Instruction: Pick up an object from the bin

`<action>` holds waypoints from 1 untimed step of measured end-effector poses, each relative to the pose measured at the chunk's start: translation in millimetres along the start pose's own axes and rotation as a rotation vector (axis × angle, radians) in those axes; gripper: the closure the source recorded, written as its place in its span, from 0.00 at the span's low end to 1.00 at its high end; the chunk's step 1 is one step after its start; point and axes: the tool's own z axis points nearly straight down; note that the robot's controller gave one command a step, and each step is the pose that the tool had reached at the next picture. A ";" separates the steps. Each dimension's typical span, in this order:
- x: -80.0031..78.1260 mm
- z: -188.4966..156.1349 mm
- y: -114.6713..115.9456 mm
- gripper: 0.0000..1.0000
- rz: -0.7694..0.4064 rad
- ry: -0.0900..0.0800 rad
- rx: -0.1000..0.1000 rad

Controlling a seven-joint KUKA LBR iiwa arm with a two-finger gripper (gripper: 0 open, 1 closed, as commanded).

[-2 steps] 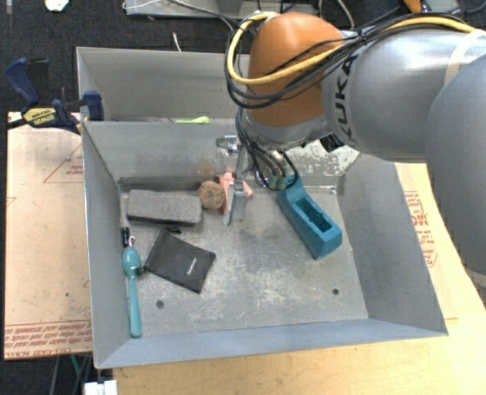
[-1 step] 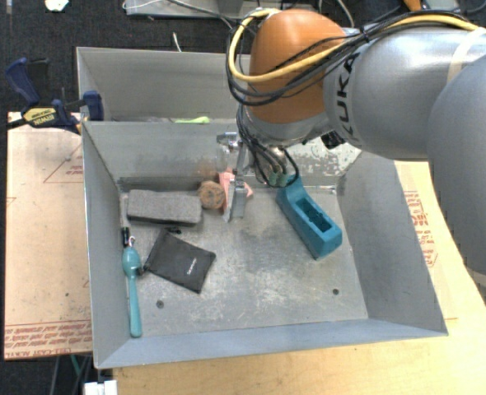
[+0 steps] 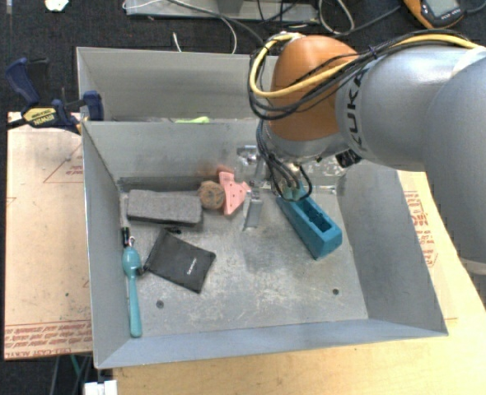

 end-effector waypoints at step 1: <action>-9.5 59.4 35.7 0.00 -0.069 -0.008 0.002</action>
Offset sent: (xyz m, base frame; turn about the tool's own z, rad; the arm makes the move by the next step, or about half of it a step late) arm -0.0119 0.0429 -0.0743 0.1038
